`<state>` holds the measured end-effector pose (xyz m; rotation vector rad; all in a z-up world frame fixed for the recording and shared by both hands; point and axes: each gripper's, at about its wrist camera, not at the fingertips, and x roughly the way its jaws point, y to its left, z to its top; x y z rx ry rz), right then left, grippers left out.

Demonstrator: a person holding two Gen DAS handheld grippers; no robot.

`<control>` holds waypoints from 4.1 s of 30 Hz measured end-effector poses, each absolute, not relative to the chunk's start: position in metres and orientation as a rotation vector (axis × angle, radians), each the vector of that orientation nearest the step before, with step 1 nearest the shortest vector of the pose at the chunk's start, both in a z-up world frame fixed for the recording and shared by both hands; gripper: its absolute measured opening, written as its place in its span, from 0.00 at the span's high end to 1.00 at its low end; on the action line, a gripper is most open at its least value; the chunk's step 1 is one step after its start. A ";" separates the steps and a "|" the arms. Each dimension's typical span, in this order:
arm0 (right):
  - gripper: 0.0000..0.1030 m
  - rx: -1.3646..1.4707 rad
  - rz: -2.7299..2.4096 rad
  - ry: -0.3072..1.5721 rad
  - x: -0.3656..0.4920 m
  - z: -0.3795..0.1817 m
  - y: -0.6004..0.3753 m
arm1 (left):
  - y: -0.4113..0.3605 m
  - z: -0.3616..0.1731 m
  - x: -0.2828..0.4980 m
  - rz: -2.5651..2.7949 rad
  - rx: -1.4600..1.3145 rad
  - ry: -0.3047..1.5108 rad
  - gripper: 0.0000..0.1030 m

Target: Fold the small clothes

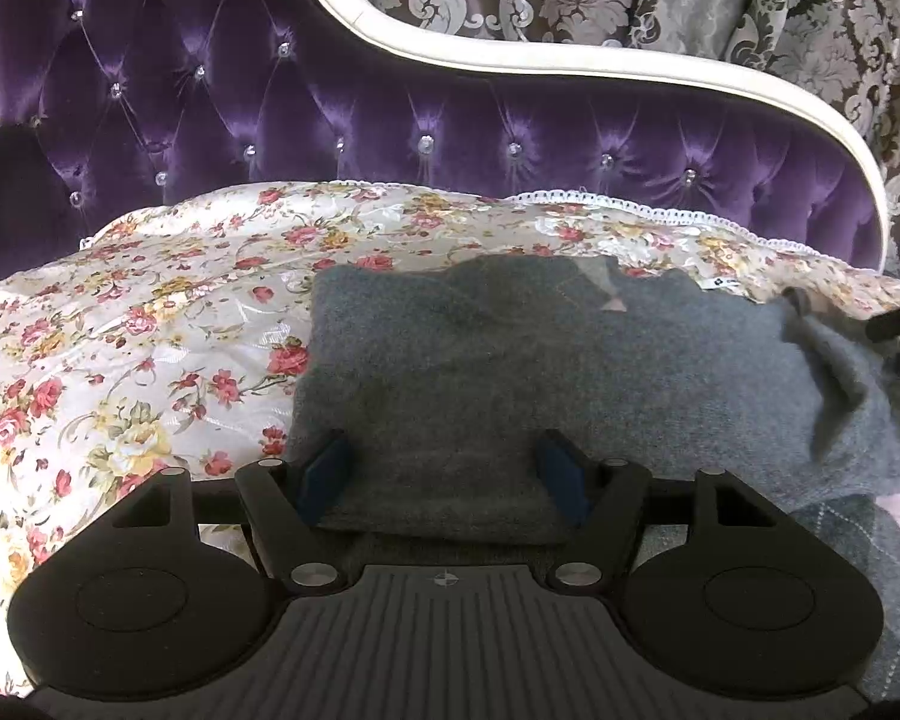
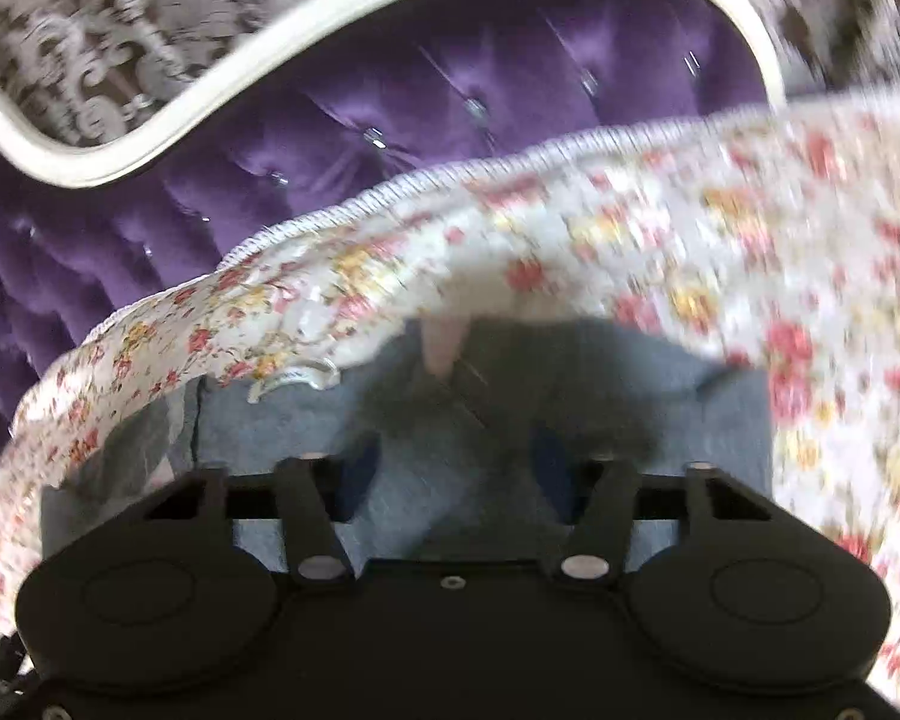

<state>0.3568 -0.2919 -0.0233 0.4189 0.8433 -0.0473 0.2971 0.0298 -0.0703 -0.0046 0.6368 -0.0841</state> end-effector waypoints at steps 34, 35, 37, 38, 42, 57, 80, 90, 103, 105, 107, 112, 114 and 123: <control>0.85 0.281 -0.106 0.891 0.275 -0.019 -0.303 | 0.051 -0.038 0.313 -0.121 -0.062 0.742 0.33; 0.84 0.275 -0.113 0.892 0.273 -0.018 -0.304 | 0.053 -0.038 0.317 -0.114 -0.066 0.751 0.33; 0.83 0.265 -0.141 0.877 0.270 -0.016 -0.305 | 0.057 -0.041 0.326 -0.085 -0.046 0.782 0.33; 0.80 0.253 -0.160 0.859 0.267 -0.014 -0.305 | 0.058 -0.043 0.330 -0.062 -0.030 0.795 0.33; 0.79 0.248 -0.151 0.740 0.264 -0.001 -0.303 | 0.069 -0.057 0.341 -0.056 -0.084 0.839 0.29; 0.33 0.232 -0.100 0.728 0.257 -0.014 -0.298 | 0.110 -0.043 0.305 -0.086 -0.311 0.805 0.21; 0.09 0.278 0.145 0.695 0.038 0.010 -0.267 | 0.096 -0.040 0.085 -0.266 -0.172 0.847 0.20; 0.09 0.325 0.186 0.772 0.001 -0.010 -0.256 | 0.092 -0.049 0.061 -0.284 -0.132 0.861 0.20; 0.03 0.371 0.232 0.778 -0.005 -0.026 -0.245 | 0.077 -0.052 0.050 -0.301 -0.068 0.865 0.21; 0.00 0.368 0.242 0.776 -0.004 -0.027 -0.243 | 0.074 -0.053 0.051 -0.324 -0.084 0.871 0.21; 0.00 0.363 0.243 0.769 -0.004 -0.027 -0.243 | 0.072 -0.055 0.052 -0.342 -0.095 0.876 0.22; 0.00 0.386 0.251 0.764 -0.001 -0.028 -0.244 | 0.071 -0.057 0.059 -0.371 -0.126 0.878 0.22; 0.00 0.398 0.255 0.763 0.000 -0.028 -0.246 | 0.071 -0.057 0.060 -0.372 -0.134 0.873 0.24; 0.27 0.412 0.249 0.763 0.003 -0.027 -0.249 | 0.079 -0.057 0.062 -0.339 -0.145 0.877 0.80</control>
